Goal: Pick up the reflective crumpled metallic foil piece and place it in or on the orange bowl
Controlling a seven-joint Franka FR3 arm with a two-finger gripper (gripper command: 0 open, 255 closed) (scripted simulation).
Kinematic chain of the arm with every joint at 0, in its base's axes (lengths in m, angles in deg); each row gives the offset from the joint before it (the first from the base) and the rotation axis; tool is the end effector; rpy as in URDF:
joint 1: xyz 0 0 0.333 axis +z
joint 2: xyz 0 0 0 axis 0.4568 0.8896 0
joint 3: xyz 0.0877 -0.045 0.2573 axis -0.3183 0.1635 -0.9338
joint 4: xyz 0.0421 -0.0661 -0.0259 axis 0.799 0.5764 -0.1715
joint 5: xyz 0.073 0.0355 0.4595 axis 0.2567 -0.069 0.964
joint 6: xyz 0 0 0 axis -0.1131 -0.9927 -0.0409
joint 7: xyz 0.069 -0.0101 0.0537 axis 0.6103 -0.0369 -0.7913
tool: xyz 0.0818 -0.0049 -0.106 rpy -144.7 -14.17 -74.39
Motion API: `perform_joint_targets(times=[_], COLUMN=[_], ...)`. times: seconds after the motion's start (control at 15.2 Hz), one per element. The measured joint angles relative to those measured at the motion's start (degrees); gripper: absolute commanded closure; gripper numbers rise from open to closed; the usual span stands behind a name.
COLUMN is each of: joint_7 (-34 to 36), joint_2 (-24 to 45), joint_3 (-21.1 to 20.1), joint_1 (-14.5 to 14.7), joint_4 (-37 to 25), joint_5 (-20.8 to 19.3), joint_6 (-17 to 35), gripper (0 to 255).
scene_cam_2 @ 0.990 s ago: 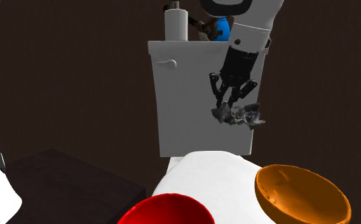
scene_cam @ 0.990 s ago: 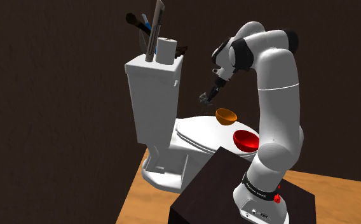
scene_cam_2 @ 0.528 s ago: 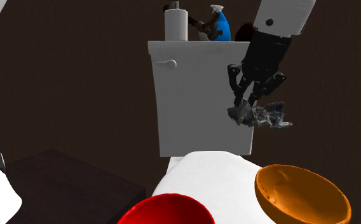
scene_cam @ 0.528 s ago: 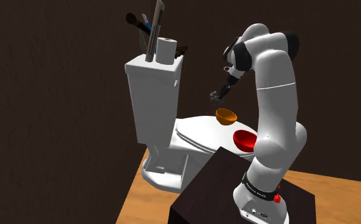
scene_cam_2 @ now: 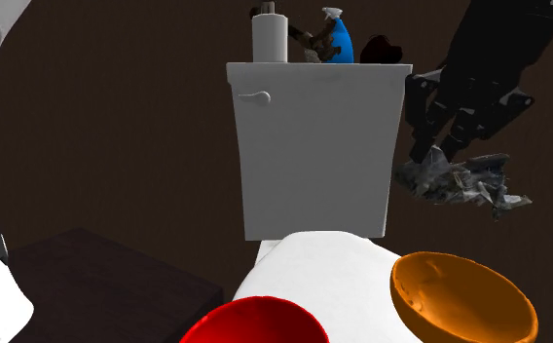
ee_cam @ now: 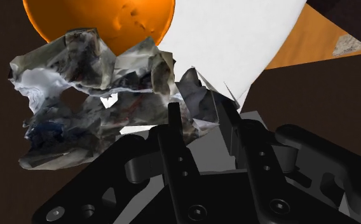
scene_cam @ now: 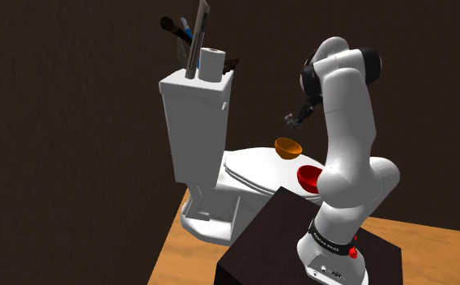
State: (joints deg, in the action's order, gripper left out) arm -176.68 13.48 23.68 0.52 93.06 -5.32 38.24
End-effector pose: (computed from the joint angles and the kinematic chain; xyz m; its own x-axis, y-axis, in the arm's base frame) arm 0.2889 -0.6423 0.3187 0.8299 0.4344 0.3501 0.5061 -0.8503 -0.1446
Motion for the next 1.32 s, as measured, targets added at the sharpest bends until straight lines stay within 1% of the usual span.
perform_joint_targets(times=[0.07, 0.2, 1.32], joint_7=[-0.47, -1.01, -5.84], joint_2=[0.64, 1.42, 6.65], joint_3=[-0.15, -0.47, -3.36], joint_1=[-1.04, -1.68, -2.28], joint_4=[-0.89, -1.09, 4.33], joint_5=[0.2, 0.59, 4.7], joint_6=[-0.49, -0.23, 7.81], gripper=[255, 255, 255])
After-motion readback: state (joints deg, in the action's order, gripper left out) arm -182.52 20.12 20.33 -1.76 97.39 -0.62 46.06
